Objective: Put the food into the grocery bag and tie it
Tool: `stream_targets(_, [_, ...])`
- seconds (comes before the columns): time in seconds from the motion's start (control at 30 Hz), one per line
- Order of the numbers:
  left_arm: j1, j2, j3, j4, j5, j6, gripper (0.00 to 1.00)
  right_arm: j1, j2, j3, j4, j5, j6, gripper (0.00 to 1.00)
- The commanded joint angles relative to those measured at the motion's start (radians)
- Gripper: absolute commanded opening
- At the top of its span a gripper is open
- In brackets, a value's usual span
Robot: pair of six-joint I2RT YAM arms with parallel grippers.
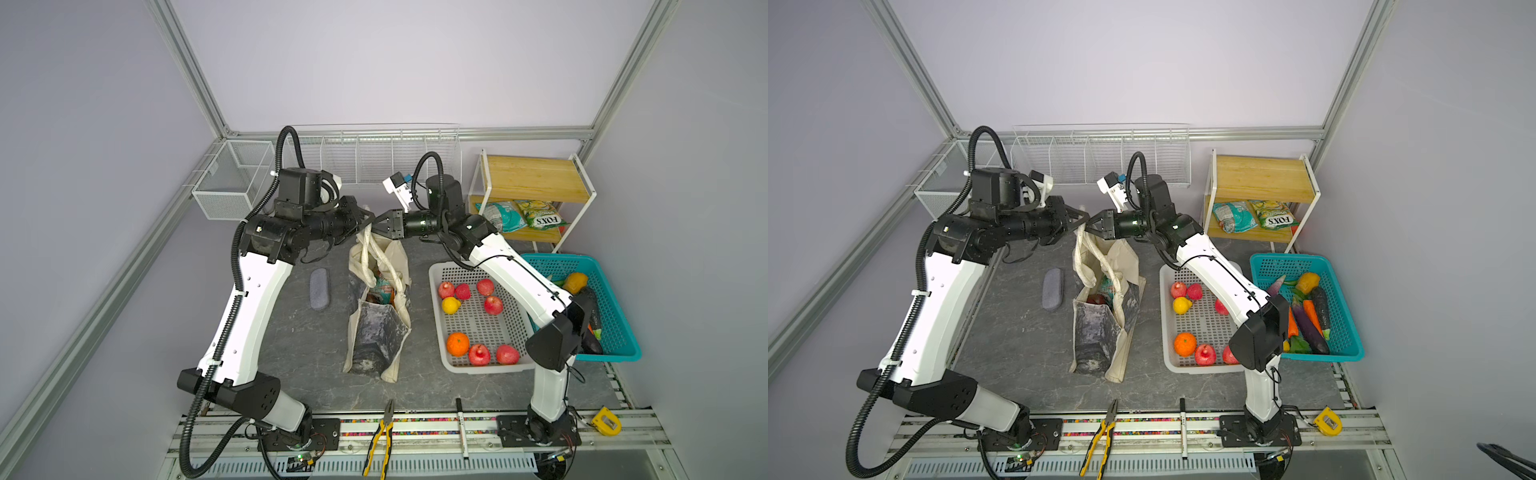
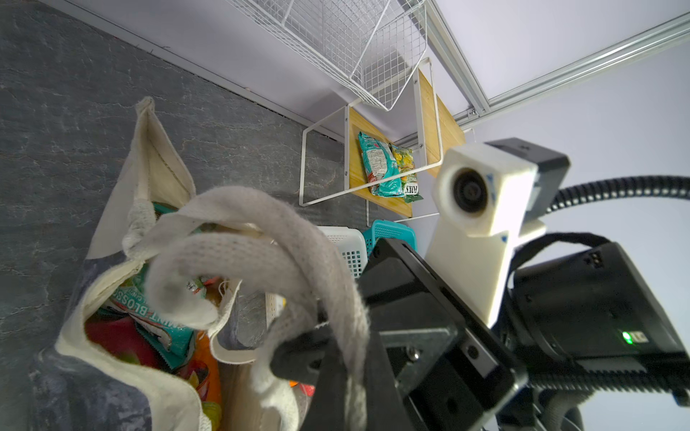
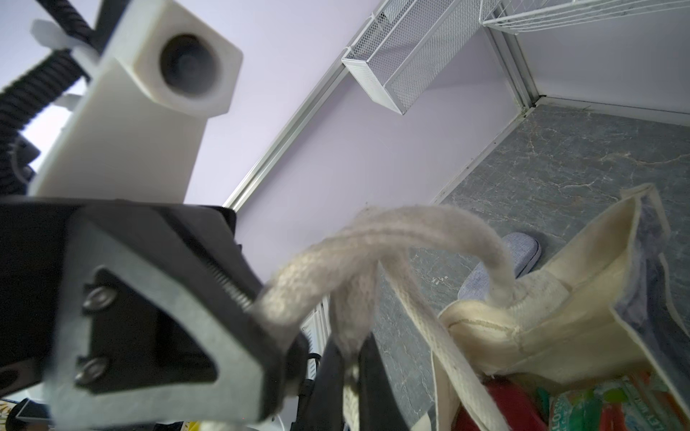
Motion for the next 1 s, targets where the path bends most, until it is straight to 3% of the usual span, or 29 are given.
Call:
stream_targets(0.0, [-0.012,-0.052,-0.037,0.044,0.068,-0.027,0.0,-0.016,0.021,0.036,0.182,0.03,0.017,0.07])
stream_targets(0.17, [-0.012,-0.098,-0.1,0.042,0.063,-0.038,0.02,-0.024,0.044,0.034,0.265,0.062,0.057,0.07])
stream_targets(0.4, [0.003,-0.144,-0.104,0.015,-0.029,-0.025,0.46,-0.049,0.032,0.036,0.292,0.085,0.06,0.07])
stream_targets(0.5, [0.012,-0.159,-0.092,0.025,-0.061,-0.016,0.57,-0.053,0.019,0.021,0.284,0.085,0.05,0.07])
stream_targets(0.7, [0.066,-0.218,-0.166,0.113,-0.105,-0.086,0.62,-0.053,-0.005,-0.002,0.272,0.073,0.034,0.07])
stream_targets(0.83, [0.122,-0.234,-0.276,0.275,-0.053,-0.214,0.6,-0.054,-0.014,-0.002,0.232,0.053,0.006,0.07])
stream_targets(0.97, [0.122,-0.176,-0.283,0.38,-0.004,-0.277,0.57,-0.054,-0.022,-0.002,0.194,0.029,-0.016,0.07])
